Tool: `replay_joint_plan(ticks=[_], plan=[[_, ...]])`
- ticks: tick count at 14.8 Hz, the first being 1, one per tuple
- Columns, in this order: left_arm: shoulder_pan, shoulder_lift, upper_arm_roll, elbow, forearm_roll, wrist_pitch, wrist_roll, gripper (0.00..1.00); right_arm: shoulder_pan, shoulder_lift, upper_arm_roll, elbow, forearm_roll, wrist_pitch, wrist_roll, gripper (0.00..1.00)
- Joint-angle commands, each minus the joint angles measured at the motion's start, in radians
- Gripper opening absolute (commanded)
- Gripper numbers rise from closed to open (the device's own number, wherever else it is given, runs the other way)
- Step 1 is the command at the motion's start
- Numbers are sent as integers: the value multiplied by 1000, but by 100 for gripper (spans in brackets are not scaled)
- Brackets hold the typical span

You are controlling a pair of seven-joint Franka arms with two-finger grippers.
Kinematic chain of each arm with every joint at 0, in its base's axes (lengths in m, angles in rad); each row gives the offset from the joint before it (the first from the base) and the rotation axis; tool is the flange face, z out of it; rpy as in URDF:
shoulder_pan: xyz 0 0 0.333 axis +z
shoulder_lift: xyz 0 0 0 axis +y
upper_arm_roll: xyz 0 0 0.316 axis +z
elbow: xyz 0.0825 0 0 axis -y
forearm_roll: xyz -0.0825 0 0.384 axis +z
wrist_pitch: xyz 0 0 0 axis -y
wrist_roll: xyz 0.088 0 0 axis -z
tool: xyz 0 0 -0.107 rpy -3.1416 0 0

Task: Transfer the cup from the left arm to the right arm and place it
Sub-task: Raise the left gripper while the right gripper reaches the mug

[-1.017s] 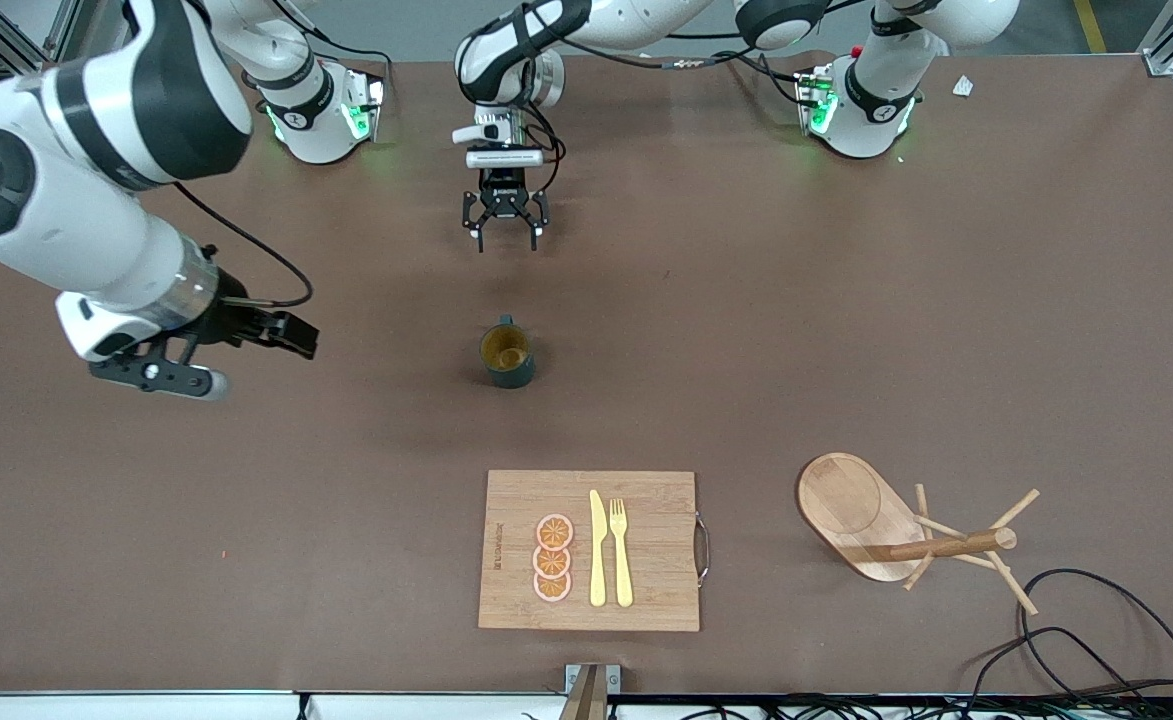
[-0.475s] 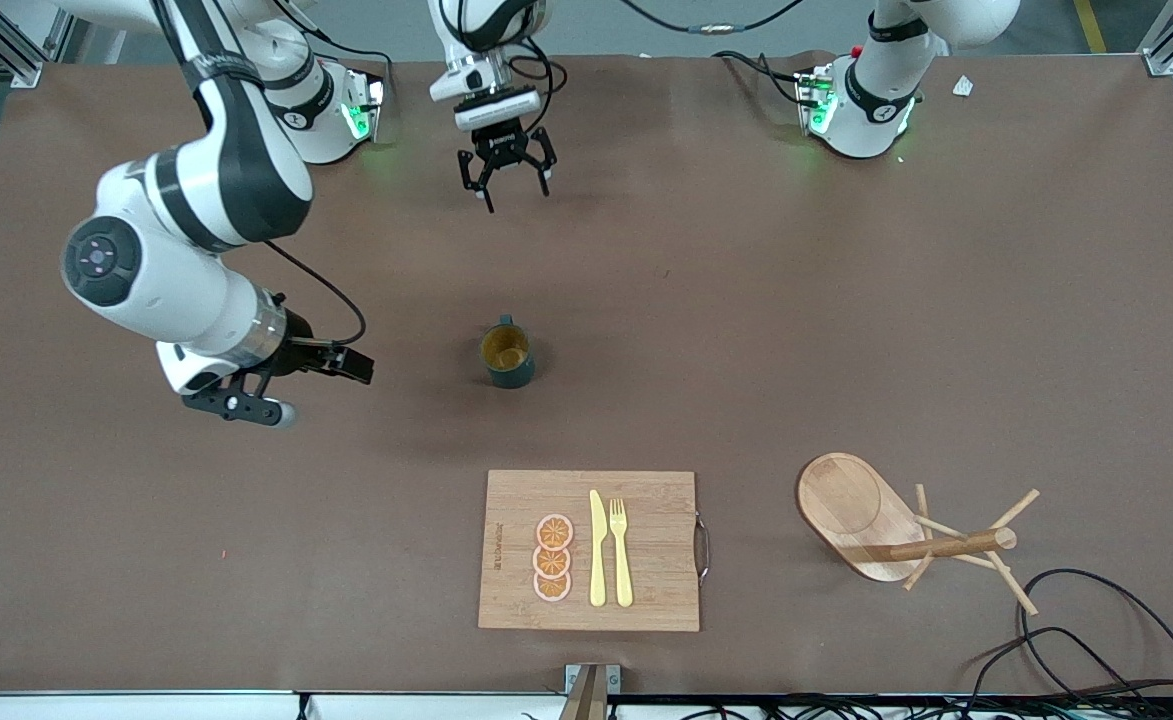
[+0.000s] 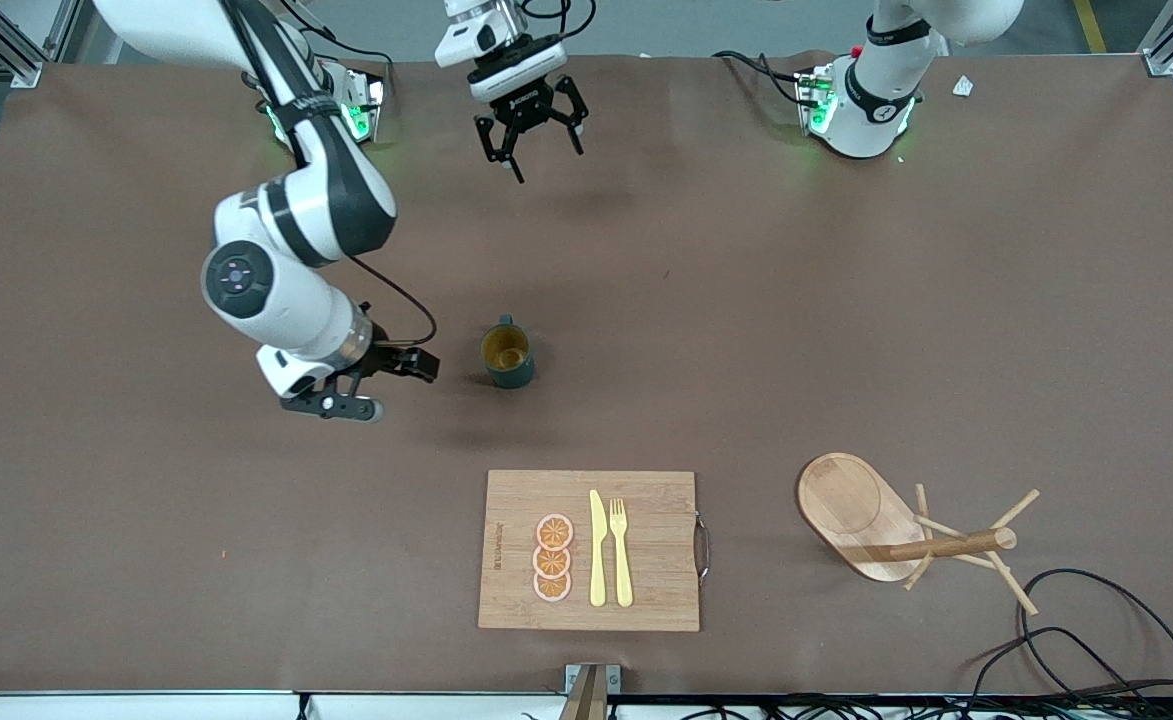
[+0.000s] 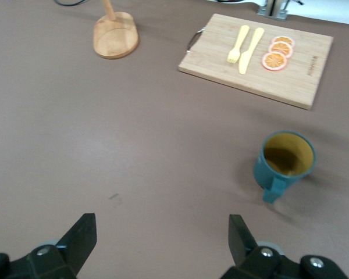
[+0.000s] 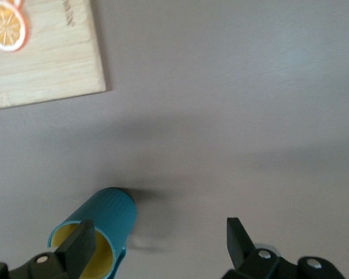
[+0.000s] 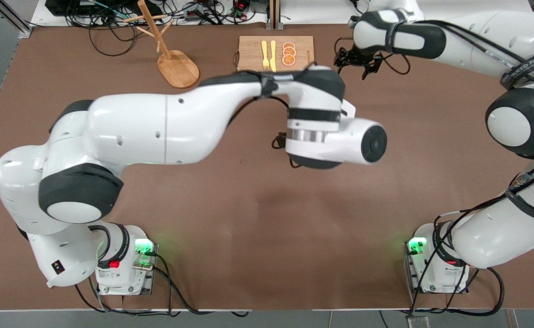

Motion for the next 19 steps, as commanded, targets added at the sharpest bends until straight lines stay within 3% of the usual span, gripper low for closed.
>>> replay_joint_plan(ticks=[1, 9, 15, 18, 19], plan=[[59, -105, -1, -30, -95, -37, 83, 100, 62, -16, -9, -117, 23, 136, 60, 100], [258, -221, 0, -21, -175, -164, 313, 100, 169, 30, -11, -120, 20, 150, 410, 100], [523, -259, 0, 55, -261, -175, 629, 100, 202, 73, -11, -109, 15, 153, 513, 93], [649, -256, 0, 77, -299, -173, 801, 100, 213, 87, -11, -103, 15, 154, 549, 77], [689, -253, 0, 86, -309, -173, 851, 100, 213, 88, -11, -101, 15, 154, 550, 58]])
